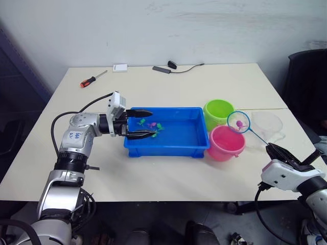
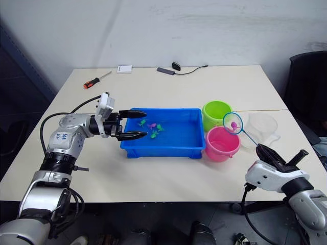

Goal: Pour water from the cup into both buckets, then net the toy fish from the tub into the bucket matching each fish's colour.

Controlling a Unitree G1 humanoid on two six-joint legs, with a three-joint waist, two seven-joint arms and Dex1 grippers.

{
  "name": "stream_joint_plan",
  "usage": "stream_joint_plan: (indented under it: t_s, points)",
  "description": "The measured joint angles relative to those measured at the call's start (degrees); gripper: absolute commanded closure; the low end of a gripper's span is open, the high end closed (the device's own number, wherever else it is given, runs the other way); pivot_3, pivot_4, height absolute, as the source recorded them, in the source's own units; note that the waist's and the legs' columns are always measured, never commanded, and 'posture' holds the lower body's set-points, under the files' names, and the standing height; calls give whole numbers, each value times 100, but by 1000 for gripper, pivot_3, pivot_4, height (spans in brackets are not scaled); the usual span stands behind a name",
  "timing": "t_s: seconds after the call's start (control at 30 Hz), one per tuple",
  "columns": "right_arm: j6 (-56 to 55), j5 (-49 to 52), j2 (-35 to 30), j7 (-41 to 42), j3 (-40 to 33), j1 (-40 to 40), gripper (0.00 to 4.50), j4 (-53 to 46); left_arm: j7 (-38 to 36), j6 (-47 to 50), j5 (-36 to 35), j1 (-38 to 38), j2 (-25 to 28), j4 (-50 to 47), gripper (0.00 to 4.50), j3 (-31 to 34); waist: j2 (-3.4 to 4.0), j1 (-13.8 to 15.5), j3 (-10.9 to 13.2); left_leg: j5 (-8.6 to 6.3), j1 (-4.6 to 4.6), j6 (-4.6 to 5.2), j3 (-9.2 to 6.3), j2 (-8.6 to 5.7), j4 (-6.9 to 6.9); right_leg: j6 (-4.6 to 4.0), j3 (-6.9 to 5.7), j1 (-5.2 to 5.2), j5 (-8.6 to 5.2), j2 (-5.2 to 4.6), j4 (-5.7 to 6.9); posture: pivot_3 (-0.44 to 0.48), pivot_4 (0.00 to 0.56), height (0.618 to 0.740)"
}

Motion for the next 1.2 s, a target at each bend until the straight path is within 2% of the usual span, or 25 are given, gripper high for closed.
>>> stream_joint_plan:
  t_s: [0.37, 0.73, 0.87, 1.03, 1.07, 1.13, 1.2]
  points:
    - [-1217, -2091, 187, -980, -33, 118, 4500, 611, -20, 33, -8, 53, -38, -64, 18, 1, -1, -7, -1, 17, 4, -30, 1, -1, 1, 2, 2, 4, 1, 0, 4, 0, 150, 740]
    - [-1570, -2339, 314, -1146, -57, 72, 4500, 697, -75, 160, -32, 221, -8, -297, 18, 5, -1, -17, -1, 17, 8, -28, 0, 0, 0, 0, 5, 5, 2, 0, 9, 0, 150, 740]
    - [-1683, -1935, 245, -857, -56, -148, 4500, 696, -73, 243, -40, 314, 53, -370, 18, 50, -3, -29, 1, 15, 10, -21, 0, 0, 2, 0, 6, 7, 2, 0, 10, 0, 150, 740]
    - [-1595, -502, -186, 95, -25, -1040, 4500, 699, 257, 260, -49, 368, 152, -476, 18, 286, -10, -45, 6, 7, 22, -4, 0, 2, 2, -11, 8, 12, 9, 2, 21, 0, 150, 740]
    - [-1021, 632, -219, 784, 186, -1895, 4500, 641, 779, 202, 9, 481, 254, -493, 18, 553, -12, -89, 7, 9, 34, -2, -2, 6, 1, -12, 8, 19, 10, 2, 29, 0, 150, 740]
    - [141, 1873, -216, 1791, 780, -2575, 4500, 498, 1448, 571, 140, 999, 437, -923, 18, 785, -16, -90, 13, 5, 68, -3, -2, 5, 0, -14, 9, 38, 9, -2, 82, 0, 150, 740]
    - [1181, 2504, -222, 2433, 1273, -3135, 4500, 490, 1882, 994, 198, 1364, 583, -1248, 18, 940, -10, -58, 24, 0, 73, 3, -5, 8, 1, -24, 8, 39, 3, -8, 75, 0, 150, 740]
